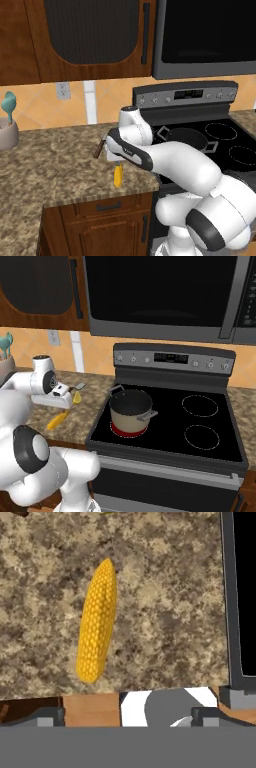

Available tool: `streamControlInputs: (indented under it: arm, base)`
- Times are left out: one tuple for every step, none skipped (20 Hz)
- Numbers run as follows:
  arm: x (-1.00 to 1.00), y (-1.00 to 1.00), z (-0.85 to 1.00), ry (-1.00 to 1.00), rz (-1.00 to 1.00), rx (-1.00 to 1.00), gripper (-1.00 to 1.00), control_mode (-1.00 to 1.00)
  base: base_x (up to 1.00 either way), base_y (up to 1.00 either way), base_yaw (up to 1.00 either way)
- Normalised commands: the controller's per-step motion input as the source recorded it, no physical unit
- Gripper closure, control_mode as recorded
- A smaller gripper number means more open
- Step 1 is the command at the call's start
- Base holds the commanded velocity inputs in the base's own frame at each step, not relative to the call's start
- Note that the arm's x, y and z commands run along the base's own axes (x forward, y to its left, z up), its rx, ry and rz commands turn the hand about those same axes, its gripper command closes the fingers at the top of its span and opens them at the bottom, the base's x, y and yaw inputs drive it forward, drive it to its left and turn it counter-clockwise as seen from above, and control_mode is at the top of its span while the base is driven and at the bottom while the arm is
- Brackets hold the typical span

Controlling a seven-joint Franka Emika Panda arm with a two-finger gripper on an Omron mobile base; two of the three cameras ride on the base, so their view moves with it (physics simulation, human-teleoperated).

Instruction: Put the corn and lemon wedge in the pot. Retrieve the spatula and lightly stir the vegetables in the pot.

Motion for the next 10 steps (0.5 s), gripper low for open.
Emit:
streamControlInputs:
  arm:
    - [0.48, 0.07, -0.56, 0.0, -0.13, -0.05, -1.0, -1.0]
    - [0.46, 0.1, -0.49, 0.0, -0.12, -0.05, -1.0, -1.0]
    - [0.46, 0.11, -0.44, 0.0, -0.12, -0.03, -1.0, -1.0]
    - [0.46, 0.13, -0.37, -0.01, -0.11, -0.01, -1.0, -1.0]
    - [0.44, 0.11, -0.33, -0.01, -0.11, 0.0, -1.0, -1.0]
    - [0.44, 0.09, -0.28, -0.01, -0.11, 0.0, -1.0, -1.0]
    - [0.44, 0.03, -0.26, 0.0, -0.11, 0.0, -1.0, -1.0]
    - [0.41, 0.02, -0.24, 0.0, -0.11, 0.0, -1.0, -1.0]
    - [0.41, 0.01, -0.24, 0.0, -0.11, 0.0, -1.0, -1.0]
    - [0.39, 0.05, -0.22, 0.0, -0.11, 0.0, -1.0, -1.0]
  base:
    - [0.0, 0.0, 0.0]
    - [0.0, 0.0, 0.0]
    - [0.0, 0.0, 0.0]
    - [0.0, 0.0, 0.0]
    - [0.0, 0.0, 0.0]
    - [0.0, 0.0, 0.0]
    - [0.0, 0.0, 0.0]
    - [0.0, 0.0, 0.0]
    - [0.0, 0.0, 0.0]
    - [0.0, 0.0, 0.0]
